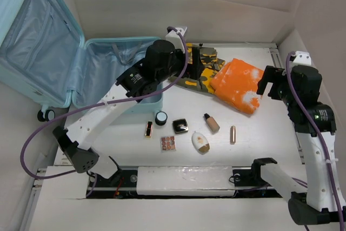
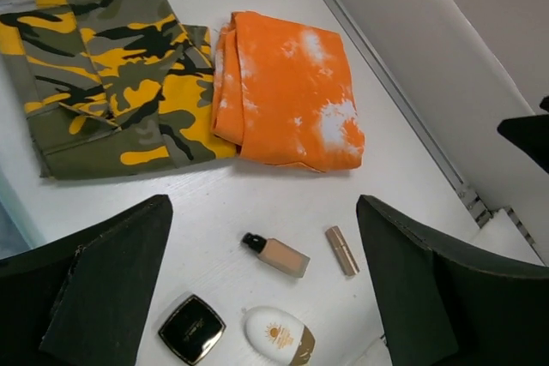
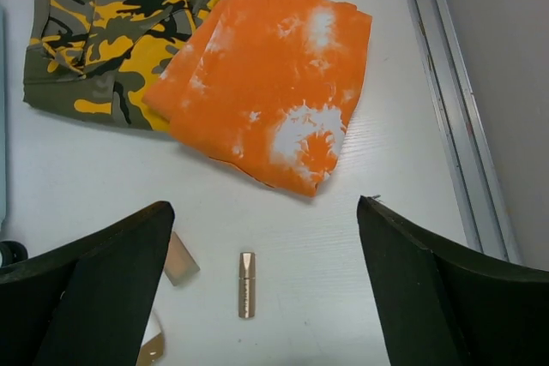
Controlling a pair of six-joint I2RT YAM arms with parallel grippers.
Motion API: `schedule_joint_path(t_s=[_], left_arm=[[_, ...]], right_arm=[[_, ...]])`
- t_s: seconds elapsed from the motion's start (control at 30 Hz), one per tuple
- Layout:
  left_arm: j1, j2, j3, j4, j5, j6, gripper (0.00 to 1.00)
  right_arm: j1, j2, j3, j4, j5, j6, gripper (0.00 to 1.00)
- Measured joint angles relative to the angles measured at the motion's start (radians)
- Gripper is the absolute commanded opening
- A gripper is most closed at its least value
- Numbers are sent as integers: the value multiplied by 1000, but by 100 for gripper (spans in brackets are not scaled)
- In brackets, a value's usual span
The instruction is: Pack the luggage
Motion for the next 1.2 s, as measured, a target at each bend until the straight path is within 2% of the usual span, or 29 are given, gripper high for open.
schedule_joint_path(t_s=[0.13,0.2,0.23,0.27,0.3,0.33,0.4,0.47,0.5,0.6,0.67,0.77,0.97,1.2], left_arm=[[1,27,-19,40,102,-16,75],[-6,27,-70,79,159,-42,66],[-16,27,-95,95,177,-56,59],[-30,33,-114,106,187,-69,55],[-54,44,-130,112,193,-80,50],[-80,60,-138,121,203,-93,35],[-134,102,-145,142,222,-121,29],[-179,149,-154,166,242,-145,29],[-193,170,-161,175,248,-159,35],[-211,235,-181,202,261,-216,50],[-209,281,-184,222,264,-262,56],[-203,351,-184,256,264,-337,62],[-190,472,-189,339,248,-517,69],[-152,631,-158,388,164,-694,81]], right_arm=[[-1,14,12,-2,13,0,91],[-4,12,16,-13,24,1,78],[-6,12,26,-24,27,2,71],[-6,12,41,-36,31,5,44],[-7,13,62,-51,33,2,33],[-7,17,92,-71,36,10,24],[-7,26,171,-97,37,14,12],[-7,32,257,-115,37,18,12],[-7,34,297,-119,37,19,16],[-7,35,399,-135,30,18,46],[-7,32,423,-139,24,19,54],[-7,24,419,-154,7,23,62],[-8,-1,305,-175,-74,23,69],[-8,-24,241,-185,-146,23,82]])
